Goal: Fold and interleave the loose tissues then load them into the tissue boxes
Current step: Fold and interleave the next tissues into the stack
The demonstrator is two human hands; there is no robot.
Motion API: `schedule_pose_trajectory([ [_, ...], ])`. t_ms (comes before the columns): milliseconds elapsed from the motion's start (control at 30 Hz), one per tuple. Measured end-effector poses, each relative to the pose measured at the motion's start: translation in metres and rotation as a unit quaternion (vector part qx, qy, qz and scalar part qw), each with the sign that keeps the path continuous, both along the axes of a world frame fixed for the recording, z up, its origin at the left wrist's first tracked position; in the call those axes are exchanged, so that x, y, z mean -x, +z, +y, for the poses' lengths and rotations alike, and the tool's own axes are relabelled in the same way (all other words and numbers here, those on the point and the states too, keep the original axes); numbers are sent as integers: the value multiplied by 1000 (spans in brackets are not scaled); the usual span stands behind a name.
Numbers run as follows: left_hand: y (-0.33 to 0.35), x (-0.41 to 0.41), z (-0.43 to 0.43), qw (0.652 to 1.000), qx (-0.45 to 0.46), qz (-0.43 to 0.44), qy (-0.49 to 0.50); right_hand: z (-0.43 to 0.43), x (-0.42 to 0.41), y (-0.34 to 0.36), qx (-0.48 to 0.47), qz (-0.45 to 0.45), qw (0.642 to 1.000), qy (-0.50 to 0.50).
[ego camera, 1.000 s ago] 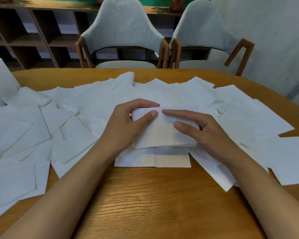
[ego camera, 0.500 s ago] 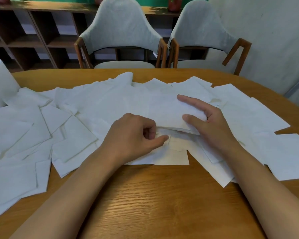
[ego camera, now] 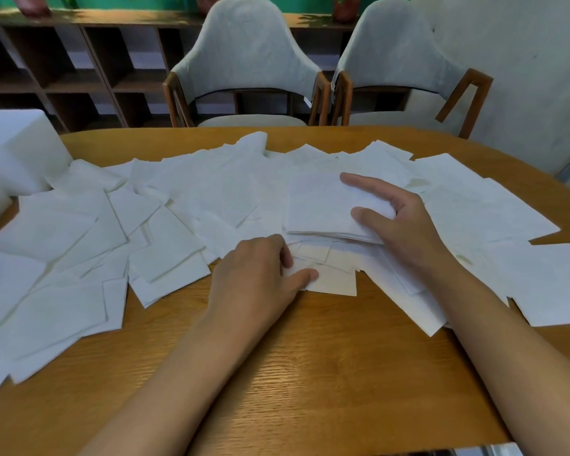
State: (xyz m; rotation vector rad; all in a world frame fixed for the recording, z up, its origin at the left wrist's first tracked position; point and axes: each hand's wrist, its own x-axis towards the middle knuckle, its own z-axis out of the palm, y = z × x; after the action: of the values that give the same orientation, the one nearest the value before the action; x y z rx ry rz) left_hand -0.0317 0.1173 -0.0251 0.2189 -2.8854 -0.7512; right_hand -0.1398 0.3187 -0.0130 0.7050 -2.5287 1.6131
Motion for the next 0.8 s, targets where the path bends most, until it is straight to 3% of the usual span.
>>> schedule_pose_trajectory([
  [133,-1,-5,3,999,-5,21,32,-1,-1,-1,-2,4,1000,8],
  [467,9,-2,11,998,30,-20,44,-3,-2,-5,-15,0,999,40],
  [800,8,-2,0,995,-94,-18,40,-4,-1,-7,-9,-4,999,48],
])
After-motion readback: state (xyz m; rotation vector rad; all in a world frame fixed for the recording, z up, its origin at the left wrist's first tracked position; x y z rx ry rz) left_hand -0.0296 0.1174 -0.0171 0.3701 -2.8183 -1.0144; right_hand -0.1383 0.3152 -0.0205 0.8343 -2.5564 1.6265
